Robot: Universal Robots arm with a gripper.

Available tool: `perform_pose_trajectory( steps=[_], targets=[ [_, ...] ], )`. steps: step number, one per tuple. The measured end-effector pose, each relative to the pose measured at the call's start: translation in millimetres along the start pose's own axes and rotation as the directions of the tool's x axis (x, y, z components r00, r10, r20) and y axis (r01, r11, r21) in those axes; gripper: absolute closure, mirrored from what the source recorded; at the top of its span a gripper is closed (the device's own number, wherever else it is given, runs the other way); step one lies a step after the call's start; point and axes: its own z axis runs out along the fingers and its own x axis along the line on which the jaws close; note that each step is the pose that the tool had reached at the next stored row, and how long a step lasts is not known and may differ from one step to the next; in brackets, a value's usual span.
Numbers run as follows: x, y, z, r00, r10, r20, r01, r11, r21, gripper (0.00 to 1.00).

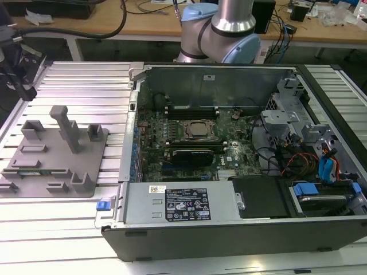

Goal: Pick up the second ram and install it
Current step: 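Reach for the second ram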

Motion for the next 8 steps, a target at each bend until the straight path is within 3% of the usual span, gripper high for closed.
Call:
perform_pose_trajectory(
  steps=[3, 8],
  targets=[
    [7.5, -1.0, 4.7, 1.0, 0.0, 0.0, 0.0, 1.0, -0.0001, 0.92],
    [13.1, -6.0, 15.4, 1.0, 0.0, 0.0001, 0.0, 1.0, -0.0001, 0.92]
  ],
)
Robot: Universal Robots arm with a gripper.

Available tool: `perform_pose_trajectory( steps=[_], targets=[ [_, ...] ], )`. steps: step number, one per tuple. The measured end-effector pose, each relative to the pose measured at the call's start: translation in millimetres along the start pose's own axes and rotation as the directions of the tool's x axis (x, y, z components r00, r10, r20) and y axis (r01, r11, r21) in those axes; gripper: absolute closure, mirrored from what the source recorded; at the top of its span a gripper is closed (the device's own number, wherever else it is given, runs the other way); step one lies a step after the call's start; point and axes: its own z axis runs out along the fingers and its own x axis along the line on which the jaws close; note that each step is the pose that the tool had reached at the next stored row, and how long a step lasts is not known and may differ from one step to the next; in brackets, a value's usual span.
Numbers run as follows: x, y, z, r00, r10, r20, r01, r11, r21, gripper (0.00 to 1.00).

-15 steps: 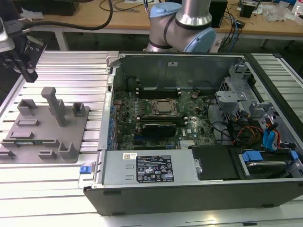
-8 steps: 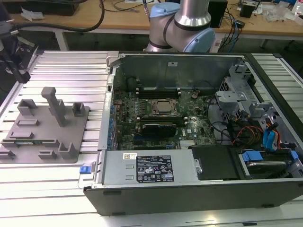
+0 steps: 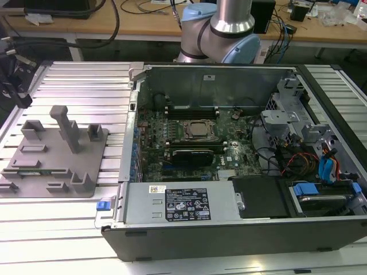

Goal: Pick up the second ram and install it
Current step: 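Reach for the second ram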

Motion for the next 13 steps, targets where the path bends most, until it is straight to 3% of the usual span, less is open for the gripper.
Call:
perform_pose_trajectory(
  steps=[10, 13],
  targets=[
    [7.5, -5.0, 10.6, 1.0, 0.0, 0.0, 0.0, 1.0, 0.0, 0.92],
    [8.9, -13.3, 16.5, 1.0, 0.0, -0.0001, 0.0, 1.0, 0.0, 0.92]
  ],
)
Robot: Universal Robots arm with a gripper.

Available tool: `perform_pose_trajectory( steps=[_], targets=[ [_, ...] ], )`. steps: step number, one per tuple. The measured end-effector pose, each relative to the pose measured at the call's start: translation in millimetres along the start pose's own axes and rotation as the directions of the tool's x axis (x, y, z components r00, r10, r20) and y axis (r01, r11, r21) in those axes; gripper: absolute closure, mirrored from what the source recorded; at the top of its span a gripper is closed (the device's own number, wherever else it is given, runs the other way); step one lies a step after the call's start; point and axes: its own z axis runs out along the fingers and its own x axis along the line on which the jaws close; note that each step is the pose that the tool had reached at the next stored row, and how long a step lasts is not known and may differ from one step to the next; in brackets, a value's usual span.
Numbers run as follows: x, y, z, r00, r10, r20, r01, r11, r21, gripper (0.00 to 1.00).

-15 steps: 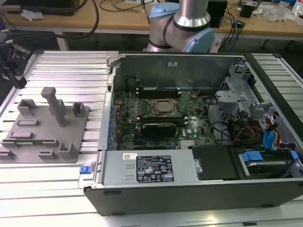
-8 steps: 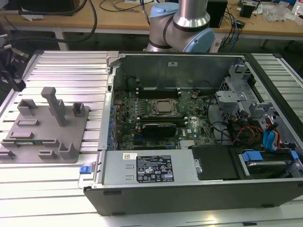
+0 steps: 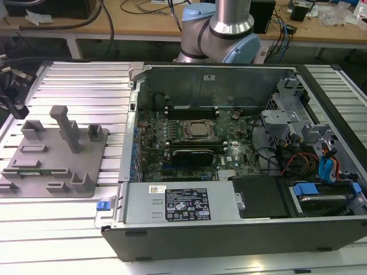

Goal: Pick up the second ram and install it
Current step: 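Reach for the second ram, then pick up the second ram and move it above second insertion slot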

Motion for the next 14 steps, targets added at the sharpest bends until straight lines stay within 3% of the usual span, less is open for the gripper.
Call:
perform_pose_trajectory(
  steps=[3, 14],
  targets=[
    [1.0, -4.6, 2.3, 1.0, 0.0, 0.0001, 0.0, 1.0, -0.0001, 0.92],
    [1.4, -4.7, 2.7, 1.0, 0.0, 0.0, 0.0, 1.0, 0.0, 0.92]
  ],
)
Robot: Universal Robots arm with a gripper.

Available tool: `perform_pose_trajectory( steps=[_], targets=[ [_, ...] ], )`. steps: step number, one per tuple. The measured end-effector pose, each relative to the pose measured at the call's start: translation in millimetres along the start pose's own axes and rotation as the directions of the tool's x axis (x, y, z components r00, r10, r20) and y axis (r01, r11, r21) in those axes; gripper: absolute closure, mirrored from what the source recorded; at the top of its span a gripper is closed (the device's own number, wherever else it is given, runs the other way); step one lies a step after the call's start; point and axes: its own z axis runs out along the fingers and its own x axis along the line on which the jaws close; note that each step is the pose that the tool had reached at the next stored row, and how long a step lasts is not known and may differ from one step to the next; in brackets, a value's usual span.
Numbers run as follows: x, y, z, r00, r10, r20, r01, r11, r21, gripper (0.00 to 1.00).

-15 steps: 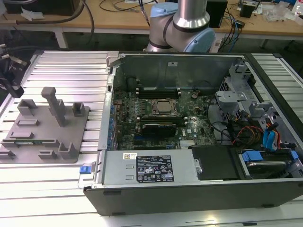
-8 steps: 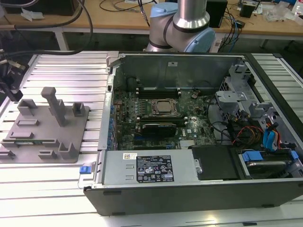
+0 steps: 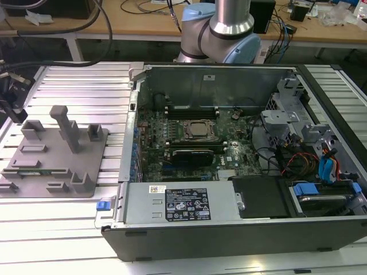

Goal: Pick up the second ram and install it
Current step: 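Pick up the second ram and move it above second insertion slot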

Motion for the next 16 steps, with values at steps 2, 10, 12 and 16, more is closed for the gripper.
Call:
perform_pose_trajectory(
  steps=[2, 10, 12, 16],
  targets=[
    [0.1, 0.0, 0.0, 1.0, 0.0, -0.0001, 0.0, 1.0, 0.0001, 0.92],
    [0.2, 0.0, 0.0, 0.9956, -0.093, -0.0042, 0.093, 0.9956, -0.0023, 0.92],
    [0.2, 0.0, 0.2, 0.9774, -0.211, -0.0089, 0.211, 0.9775, -0.0059, 0.92],
    [0.2, 0.0, 0.3, 0.9416, -0.336, -0.0138, 0.336, 0.9417, -0.0104, 0.92]
  ],
)
